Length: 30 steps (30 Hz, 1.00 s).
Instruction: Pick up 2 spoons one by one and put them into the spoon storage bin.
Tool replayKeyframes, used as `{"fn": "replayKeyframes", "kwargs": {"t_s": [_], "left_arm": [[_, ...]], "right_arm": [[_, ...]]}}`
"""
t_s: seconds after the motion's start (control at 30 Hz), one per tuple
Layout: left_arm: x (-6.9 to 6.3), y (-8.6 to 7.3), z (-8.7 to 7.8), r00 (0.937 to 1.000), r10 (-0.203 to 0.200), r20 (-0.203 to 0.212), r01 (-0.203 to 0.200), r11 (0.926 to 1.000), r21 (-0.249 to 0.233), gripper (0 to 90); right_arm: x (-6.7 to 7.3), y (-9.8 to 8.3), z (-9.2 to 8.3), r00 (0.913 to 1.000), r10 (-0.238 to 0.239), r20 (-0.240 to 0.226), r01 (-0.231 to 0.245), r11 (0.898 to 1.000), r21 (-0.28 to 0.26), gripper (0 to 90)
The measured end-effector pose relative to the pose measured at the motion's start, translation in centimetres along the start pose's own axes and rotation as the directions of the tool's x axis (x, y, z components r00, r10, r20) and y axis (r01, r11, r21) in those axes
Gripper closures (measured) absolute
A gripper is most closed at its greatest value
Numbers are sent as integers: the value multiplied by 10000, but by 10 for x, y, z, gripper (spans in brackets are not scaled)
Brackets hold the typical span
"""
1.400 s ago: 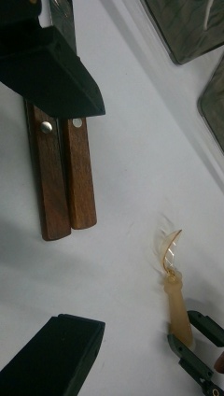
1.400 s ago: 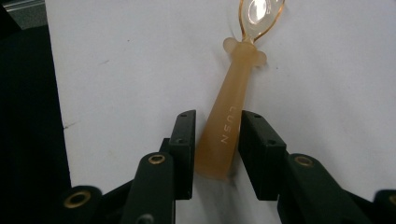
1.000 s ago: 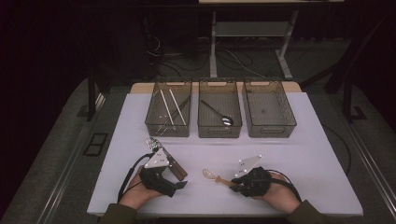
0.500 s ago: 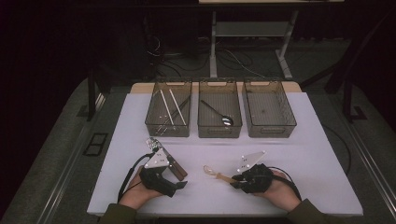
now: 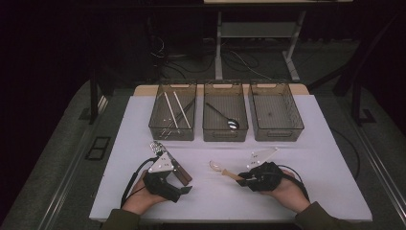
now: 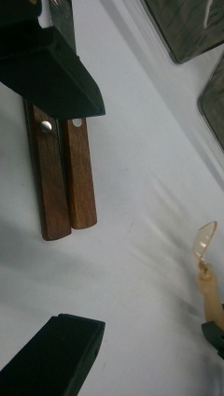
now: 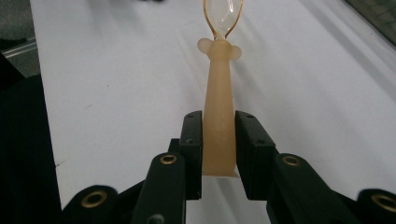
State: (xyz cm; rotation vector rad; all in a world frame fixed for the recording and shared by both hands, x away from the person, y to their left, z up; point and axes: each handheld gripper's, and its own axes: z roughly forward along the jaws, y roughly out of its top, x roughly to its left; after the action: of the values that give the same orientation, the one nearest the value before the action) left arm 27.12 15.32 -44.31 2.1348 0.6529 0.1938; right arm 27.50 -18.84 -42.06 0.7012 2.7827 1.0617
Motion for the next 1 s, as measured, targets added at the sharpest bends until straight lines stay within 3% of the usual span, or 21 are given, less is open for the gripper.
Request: {"fn": "replayKeyframes", "kwargs": {"t_s": [0.57,1.0], "left_arm": [[0,0,1,10000,-32,-11,32,10000,20,0],[0,0,1,10000,-21,-19,21,10000,61,0]], "right_arm": [[-15,9,-15,9986,498,158,-487,9965,-681,736],[-25,15,-22,9964,756,376,-720,9934,-894,735]]}}
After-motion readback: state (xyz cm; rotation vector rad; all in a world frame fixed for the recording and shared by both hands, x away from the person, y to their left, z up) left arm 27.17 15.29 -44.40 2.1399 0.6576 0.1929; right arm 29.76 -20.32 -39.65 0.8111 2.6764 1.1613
